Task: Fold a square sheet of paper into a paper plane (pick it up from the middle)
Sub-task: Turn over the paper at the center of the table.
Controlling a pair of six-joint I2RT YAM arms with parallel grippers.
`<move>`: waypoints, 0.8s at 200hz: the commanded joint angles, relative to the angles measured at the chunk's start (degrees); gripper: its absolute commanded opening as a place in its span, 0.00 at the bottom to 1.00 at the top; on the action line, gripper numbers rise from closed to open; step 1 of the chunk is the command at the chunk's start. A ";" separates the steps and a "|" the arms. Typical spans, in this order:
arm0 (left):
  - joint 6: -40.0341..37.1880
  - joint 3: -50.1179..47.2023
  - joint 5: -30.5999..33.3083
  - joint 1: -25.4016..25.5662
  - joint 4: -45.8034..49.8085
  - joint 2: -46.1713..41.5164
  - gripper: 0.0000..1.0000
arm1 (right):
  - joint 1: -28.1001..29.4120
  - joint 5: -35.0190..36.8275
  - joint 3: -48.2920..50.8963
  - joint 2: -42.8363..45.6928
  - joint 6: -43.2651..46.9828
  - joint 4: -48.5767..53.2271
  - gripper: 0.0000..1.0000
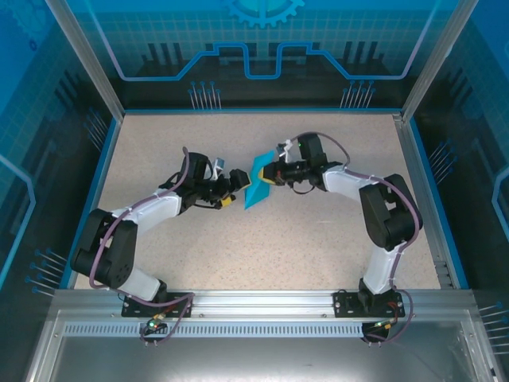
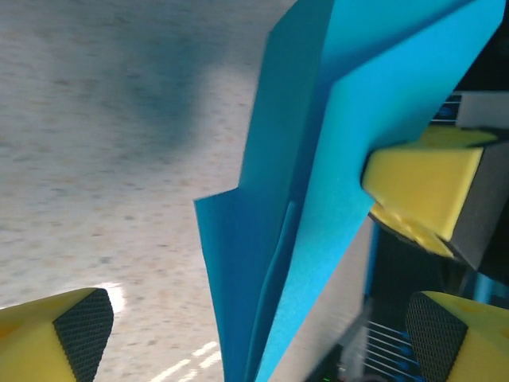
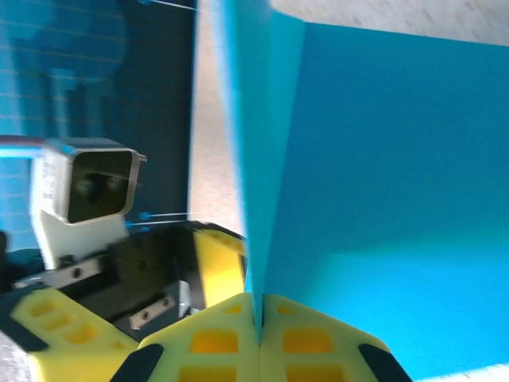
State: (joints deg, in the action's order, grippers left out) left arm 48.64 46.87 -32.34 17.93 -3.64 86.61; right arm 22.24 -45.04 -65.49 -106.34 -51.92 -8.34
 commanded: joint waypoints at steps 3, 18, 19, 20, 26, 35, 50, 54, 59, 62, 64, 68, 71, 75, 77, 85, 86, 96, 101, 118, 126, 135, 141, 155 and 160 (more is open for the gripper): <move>5.32 0.85 -7.62 -0.18 -6.35 -0.83 0.98 | -1.84 -8.29 -3.28 2.23 -2.59 -3.74 0.05; 6.98 0.97 -8.92 -0.18 -8.57 -0.68 0.98 | -2.23 -10.07 -4.32 2.44 -4.00 -4.86 0.05; 7.12 0.96 -9.08 -0.18 -8.80 -0.67 0.99 | -2.26 -10.12 -4.35 2.45 -4.16 -4.98 0.05; 7.32 0.95 -9.20 -0.18 -9.04 -0.61 0.98 | -2.27 -10.14 -4.36 2.45 -4.29 -5.05 0.05; 8.44 0.83 -10.19 -0.18 -10.63 -0.33 0.99 | -2.33 -10.83 -4.67 2.38 -4.93 -5.56 0.05; 10.07 0.61 -11.31 -0.09 -13.26 0.18 0.98 | -2.30 -11.58 -5.05 2.29 -5.84 -6.51 0.05; 11.92 -0.11 -12.35 0.00 -17.51 0.50 0.94 | -2.22 -12.47 -5.43 1.98 -7.06 -6.80 0.05; 12.01 -0.28 -12.35 0.04 -18.31 0.56 0.93 | -2.27 -12.81 -5.52 1.85 -7.40 -6.81 0.06; 11.99 -0.40 -12.32 0.08 -18.96 0.50 0.91 | -2.16 -13.15 -5.52 1.64 -7.91 -8.55 0.05; 11.96 -0.44 -12.25 0.08 -19.35 0.43 0.90 | -2.12 -13.37 -5.46 1.60 -8.15 -8.86 0.06; 11.86 -0.46 -12.27 0.08 -19.55 0.41 0.89 | -2.11 -13.47 -5.44 1.52 -8.38 -8.99 0.06; 11.78 -0.32 -12.21 0.08 -19.93 0.38 0.87 | -2.05 -13.77 -5.36 1.43 -8.66 -9.22 0.05; 11.61 -0.36 -12.06 0.08 -20.26 0.35 0.86 | -2.03 -13.88 -5.35 1.32 -8.78 -9.30 0.06; 11.48 -0.31 -11.97 0.13 -20.62 0.27 0.84 | -2.02 -14.02 -5.26 1.20 -8.86 -9.25 0.06; 11.52 -0.36 -11.79 0.09 -20.84 0.28 0.83 | -2.00 -14.13 -5.19 1.18 -8.89 -9.18 0.06; 11.57 -0.21 -11.22 0.08 -21.30 0.20 0.81 | -1.94 -14.37 -4.94 1.15 -8.97 -9.15 0.06; 11.57 -0.21 -11.06 0.08 -21.35 0.12 0.80 | -1.94 -14.42 -4.92 1.10 -8.98 -9.15 0.06; 11.89 -0.36 -9.66 0.08 -21.78 -0.35 0.76 | -1.85 -14.70 -4.49 1.16 -8.99 -9.24 0.06; 12.21 -0.58 -9.09 0.11 -22.32 -0.70 0.74 | -1.77 -14.84 -4.31 1.29 -9.03 -9.20 0.06; 13.03 -1.17 -7.55 0.48 -23.82 -1.46 0.65 | -1.51 -15.35 -3.79 1.49 -8.99 -9.03 0.06; 12.89 -0.95 -7.31 0.65 -23.69 -1.53 0.62 | -1.41 -15.41 -3.76 1.52 -8.86 -8.68 0.06; 12.96 -0.82 -7.22 0.70 -23.59 -1.39 0.58 | -1.24 -15.61 -3.76 1.41 -8.90 -8.62 0.06; 13.06 -0.74 -7.21 0.79 -23.77 -1.21 0.55 | -1.10 -15.61 -3.85 1.32 -8.82 -8.38 0.06; 12.98 -0.73 -7.30 0.81 -23.95 -0.96 0.50 | -0.97 -15.70 -4.03 0.81 -8.81 -8.05 0.06; 12.97 -0.73 -7.30 0.83 -23.96 -1.00 0.48 | -0.97 -15.70 -4.11 0.70 -8.81 -8.01 0.06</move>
State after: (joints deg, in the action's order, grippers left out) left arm 61.58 46.59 -40.29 18.26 -25.41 86.61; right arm 20.49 -58.85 -69.43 -105.95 -60.23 -15.97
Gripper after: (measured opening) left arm 0.515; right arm 0.061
